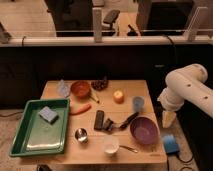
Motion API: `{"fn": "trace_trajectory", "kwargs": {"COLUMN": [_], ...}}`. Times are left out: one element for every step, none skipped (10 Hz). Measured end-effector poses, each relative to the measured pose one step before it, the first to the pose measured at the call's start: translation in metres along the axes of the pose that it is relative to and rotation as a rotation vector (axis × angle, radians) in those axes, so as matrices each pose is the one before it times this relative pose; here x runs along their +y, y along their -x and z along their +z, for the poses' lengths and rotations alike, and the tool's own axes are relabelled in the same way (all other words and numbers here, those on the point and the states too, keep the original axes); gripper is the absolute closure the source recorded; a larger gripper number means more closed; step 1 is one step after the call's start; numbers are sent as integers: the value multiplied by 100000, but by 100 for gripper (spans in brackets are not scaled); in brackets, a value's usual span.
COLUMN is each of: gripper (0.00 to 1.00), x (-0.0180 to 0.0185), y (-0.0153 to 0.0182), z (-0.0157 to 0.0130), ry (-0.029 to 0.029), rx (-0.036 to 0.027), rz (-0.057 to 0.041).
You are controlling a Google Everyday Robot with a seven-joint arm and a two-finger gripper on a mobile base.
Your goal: Place apple in metal cup
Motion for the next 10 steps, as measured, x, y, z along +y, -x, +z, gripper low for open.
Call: {"fn": "trace_trajectory", "kwargs": {"gripper": [20,20,20,20,20,20,20,20,20,20], "x": [1,-3,-49,-355,-816,-485,-380,-428,-535,-428], "y": [0,2,68,520,2050,1351,752,617,65,-27], "z": [2,2,82,154,397,236,110,213,222,132], "ry": [4,-3,-222,-573,-835,-497,-414,-856,-1012,-635], "rx": [-1,3,436,544,616,451,458,419,430,243], "rz": [-1,-11,-579,-1742,-4295,-2461,-1544,-1778,-1751,-844]}}
